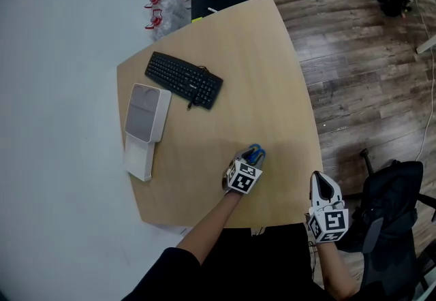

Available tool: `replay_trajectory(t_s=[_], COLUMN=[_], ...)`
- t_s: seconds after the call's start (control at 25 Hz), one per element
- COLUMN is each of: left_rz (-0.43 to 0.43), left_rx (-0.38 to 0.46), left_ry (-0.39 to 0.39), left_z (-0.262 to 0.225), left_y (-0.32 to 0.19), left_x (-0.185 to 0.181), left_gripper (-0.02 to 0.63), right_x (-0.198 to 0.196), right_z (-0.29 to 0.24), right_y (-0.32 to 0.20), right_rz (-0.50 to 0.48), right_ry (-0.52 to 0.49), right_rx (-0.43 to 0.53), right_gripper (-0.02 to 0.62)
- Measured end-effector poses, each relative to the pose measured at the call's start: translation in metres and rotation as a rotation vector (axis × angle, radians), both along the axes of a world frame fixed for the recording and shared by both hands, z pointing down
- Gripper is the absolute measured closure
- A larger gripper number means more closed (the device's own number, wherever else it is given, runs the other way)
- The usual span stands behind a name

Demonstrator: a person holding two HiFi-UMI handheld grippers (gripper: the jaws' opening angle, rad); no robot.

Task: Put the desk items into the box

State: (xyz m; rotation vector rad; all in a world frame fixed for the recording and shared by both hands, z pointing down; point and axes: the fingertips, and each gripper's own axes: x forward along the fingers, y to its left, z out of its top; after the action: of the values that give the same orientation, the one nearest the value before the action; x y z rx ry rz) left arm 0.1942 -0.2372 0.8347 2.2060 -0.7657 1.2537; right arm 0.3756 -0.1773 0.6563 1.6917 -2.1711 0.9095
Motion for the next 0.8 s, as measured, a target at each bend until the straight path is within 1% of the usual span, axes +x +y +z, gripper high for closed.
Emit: replay_trajectory(t_s=[0.08, 0.16, 0.28, 0.36, 0.44, 0.52, 0.68, 0.8], left_rz=[-0.006, -0.028, -0.026, -0.03, -0.053, -0.079, -0.1, -0.112], left_rx=[-0.041, -0.057, -0.049, -0.049, -0.058, -0.06, -0.036, 0.006], left_ry=[-0.012, -0.024, -0.039, -0.038, -0.025, -0.01, 0.011, 0.042], left_z=[0.007, 0.009, 0.01, 0.009, 0.009, 0.007, -0.008, -0.033], left_y=[-0.001, -0.003, -0.005, -0.005, -0.007, -0.008, -0.008, -0.01], left_x=[0.0, -0.003, -0.003, -0.003, -0.005, -0.009, -0.02, -0.027], left_gripper=[0.483, 0.483, 0.485, 0.505, 0.52, 0.522, 0.523, 0.525], right_x=[-0.004, -0.01, -0.015, -0.019, -0.023, -0.026, -0.034, -0.043], right_z=[0.004, 0.005, 0.006, 0.006, 0.004, 0.002, -0.005, -0.011], right_y=[0.003, 0.006, 0.007, 0.007, 0.007, 0.007, 0.008, 0.008], right_rz=[-0.013, -0.029, -0.033, -0.033, -0.037, -0.043, -0.049, -0.053], right_ry=[-0.003, -0.006, -0.017, -0.022, -0.021, -0.016, -0.006, 0.001], right_rx=[-0.016, -0.027, -0.03, -0.032, -0.029, -0.022, -0.007, 0.004], right_gripper=[0.535, 0.535, 0.535, 0.535, 0.535, 0.535, 0.535, 0.535])
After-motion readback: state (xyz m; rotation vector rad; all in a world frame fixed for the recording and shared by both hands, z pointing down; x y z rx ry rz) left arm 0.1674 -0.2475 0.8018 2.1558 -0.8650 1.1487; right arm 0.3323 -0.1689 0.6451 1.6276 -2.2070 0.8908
